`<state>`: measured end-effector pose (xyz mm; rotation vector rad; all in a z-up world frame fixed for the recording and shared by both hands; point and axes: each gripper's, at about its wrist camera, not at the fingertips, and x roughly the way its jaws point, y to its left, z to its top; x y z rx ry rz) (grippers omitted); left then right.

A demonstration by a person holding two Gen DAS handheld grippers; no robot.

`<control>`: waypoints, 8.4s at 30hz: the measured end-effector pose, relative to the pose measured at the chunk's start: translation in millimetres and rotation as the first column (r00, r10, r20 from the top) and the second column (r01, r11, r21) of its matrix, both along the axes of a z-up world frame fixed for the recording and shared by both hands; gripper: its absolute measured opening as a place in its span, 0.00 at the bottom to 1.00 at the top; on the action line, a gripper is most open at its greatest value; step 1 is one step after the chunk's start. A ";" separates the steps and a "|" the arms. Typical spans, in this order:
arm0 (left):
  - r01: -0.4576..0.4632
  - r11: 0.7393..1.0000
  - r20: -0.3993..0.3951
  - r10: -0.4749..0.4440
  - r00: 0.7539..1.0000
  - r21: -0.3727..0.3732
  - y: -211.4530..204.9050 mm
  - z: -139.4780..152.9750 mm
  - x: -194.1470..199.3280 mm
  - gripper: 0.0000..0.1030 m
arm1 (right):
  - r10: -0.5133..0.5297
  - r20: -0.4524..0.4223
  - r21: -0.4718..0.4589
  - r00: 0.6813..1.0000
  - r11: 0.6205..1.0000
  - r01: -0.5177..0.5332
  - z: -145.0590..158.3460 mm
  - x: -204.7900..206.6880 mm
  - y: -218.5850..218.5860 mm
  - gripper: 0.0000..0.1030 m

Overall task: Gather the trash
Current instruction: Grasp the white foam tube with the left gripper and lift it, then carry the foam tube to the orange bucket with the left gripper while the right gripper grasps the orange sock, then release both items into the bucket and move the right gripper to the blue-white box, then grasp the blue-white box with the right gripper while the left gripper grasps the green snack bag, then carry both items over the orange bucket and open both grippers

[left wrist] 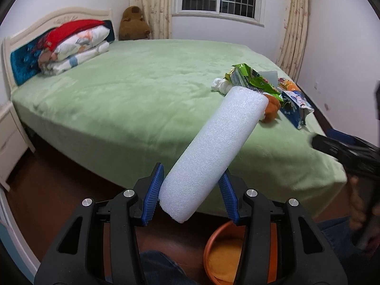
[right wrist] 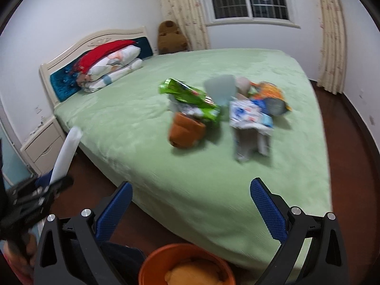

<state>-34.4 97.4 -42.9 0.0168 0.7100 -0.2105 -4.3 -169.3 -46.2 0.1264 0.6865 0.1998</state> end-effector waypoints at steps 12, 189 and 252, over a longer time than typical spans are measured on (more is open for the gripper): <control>-0.059 0.998 0.010 0.059 0.998 -0.020 28.9 5.7 -14.7 0.45 | -0.080 -0.105 0.058 0.991 0.995 0.087 -14.7 98.7 39.2 0.76; 0.266 0.914 -0.056 -0.296 0.954 -0.306 -77.9 51.1 52.6 0.47 | -0.102 0.014 0.038 0.995 0.994 0.101 -1.2 -134.5 -88.5 0.50; 0.079 0.997 -0.660 -0.076 0.747 -0.025 -101.2 -215.2 -14.5 0.74 | 0.013 -0.459 0.009 0.889 1.000 -0.010 -162.2 -104.6 -21.1 0.72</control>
